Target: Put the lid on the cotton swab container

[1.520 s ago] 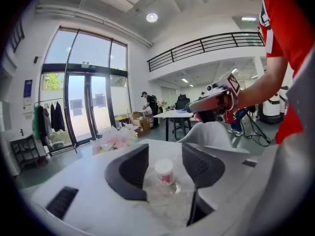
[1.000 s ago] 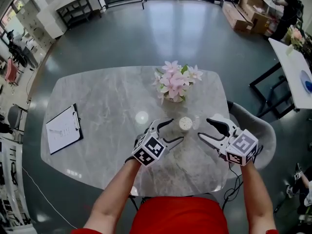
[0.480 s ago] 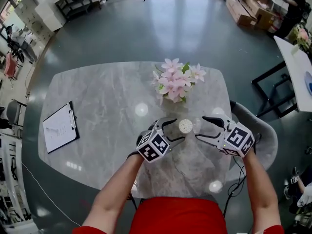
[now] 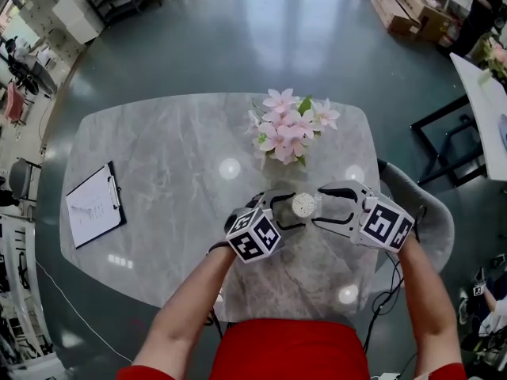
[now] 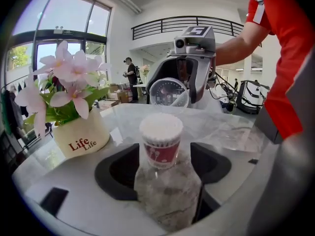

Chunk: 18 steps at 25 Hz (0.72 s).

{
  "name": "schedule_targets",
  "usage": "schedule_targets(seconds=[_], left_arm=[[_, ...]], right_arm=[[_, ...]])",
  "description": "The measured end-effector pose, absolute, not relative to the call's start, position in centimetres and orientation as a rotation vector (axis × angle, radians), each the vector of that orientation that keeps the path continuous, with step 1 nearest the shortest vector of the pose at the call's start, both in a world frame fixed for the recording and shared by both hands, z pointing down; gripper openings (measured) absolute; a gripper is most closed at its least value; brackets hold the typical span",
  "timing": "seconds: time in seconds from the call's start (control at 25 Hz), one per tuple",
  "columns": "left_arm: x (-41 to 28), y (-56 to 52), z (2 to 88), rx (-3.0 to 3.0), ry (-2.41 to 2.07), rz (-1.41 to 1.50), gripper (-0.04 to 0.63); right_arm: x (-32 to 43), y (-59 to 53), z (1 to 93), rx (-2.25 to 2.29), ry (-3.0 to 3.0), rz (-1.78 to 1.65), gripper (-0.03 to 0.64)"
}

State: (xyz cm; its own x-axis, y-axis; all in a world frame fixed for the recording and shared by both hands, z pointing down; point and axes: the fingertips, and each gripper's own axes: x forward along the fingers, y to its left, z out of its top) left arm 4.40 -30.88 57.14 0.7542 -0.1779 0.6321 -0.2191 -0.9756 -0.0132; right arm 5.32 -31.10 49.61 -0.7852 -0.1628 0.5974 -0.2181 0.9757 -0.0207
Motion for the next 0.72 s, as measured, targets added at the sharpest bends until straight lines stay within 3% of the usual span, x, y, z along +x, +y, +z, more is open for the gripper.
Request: schedule_targets(seconds=[0.72], left_arm=[[5.2,-31.1,57.4,2.904,-0.304,1.015,0.339]], right_arm=[[1.2,-31.6,52.6,0.175,-2.286,0.066,0.254]])
